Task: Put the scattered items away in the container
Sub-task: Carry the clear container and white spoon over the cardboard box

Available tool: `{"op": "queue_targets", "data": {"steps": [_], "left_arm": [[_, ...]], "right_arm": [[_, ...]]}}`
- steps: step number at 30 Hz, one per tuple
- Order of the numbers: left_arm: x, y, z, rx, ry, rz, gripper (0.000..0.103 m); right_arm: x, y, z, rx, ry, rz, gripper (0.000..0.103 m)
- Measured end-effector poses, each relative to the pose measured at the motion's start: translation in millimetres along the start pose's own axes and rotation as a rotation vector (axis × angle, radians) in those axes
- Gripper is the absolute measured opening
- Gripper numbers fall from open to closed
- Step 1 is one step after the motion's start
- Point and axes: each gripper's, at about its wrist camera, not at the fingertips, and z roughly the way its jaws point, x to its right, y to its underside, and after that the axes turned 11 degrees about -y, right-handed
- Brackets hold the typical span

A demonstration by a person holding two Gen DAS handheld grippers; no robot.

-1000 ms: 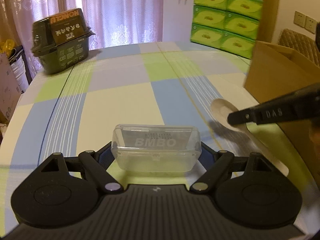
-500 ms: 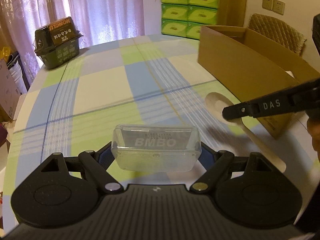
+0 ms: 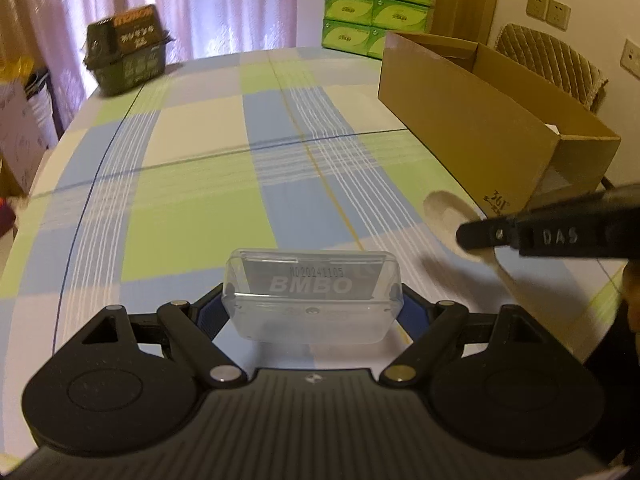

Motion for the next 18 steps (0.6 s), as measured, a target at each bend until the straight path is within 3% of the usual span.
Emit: {"op": "queue_targets", "data": {"steps": [18], "left_arm": [[16.0,-7.5,-27.5,-0.005,-0.006,0.001,0.082]], "right_arm": [[2.3,-8.9,-42.7,0.090,-0.012,-0.011,0.006]]}}
